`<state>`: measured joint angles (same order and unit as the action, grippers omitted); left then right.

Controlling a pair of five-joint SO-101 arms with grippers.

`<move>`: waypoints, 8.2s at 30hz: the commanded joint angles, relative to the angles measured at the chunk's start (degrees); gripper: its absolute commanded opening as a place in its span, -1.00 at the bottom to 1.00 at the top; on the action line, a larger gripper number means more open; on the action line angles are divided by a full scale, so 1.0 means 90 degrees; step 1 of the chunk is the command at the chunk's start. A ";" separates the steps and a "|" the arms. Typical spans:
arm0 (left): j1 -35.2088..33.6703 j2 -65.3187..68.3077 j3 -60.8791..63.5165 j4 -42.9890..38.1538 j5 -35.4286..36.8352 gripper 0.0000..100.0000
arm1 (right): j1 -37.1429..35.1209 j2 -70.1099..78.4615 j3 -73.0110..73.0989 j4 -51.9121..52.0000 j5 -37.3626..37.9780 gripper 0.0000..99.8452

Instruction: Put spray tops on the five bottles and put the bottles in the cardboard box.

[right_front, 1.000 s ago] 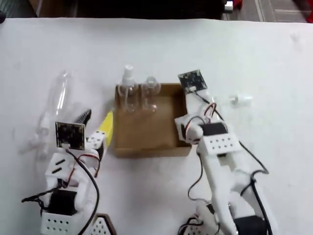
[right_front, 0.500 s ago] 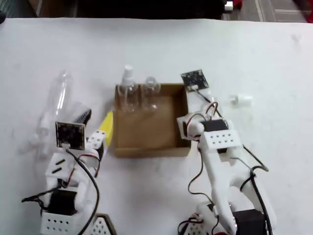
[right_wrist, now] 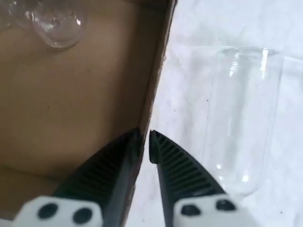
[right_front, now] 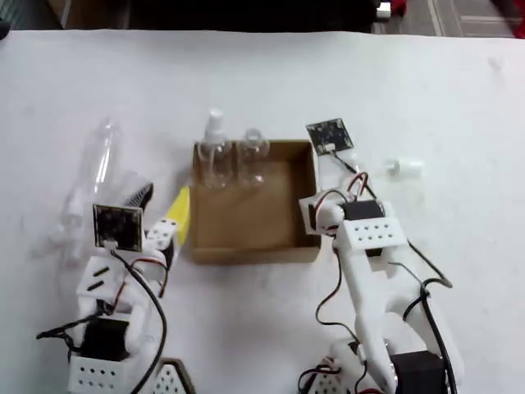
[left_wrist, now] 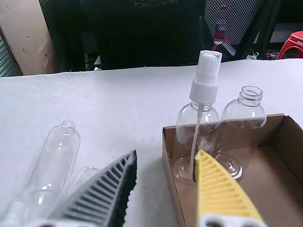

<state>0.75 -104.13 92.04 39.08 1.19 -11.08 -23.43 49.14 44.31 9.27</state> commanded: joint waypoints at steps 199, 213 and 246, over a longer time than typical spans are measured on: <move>0.0093 -0.0054 -0.0059 -0.0147 0.0029 -0.62 | 0.3228 0.6452 -1.5639 0.6051 -0.3145 -0.97; 0.0054 -0.0054 -0.1143 0.1035 0.0029 -0.62 | 0.2281 0.3004 -1.2757 0.6071 -0.1993 -0.97; 0.2789 -0.0063 -0.2618 0.3194 0.0430 -0.61 | -0.2613 -0.3668 -0.3009 0.1958 -0.0508 -0.97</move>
<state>23.78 -104.92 69.01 69.85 -0.40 -34.20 -53.76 16.62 67.69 3.74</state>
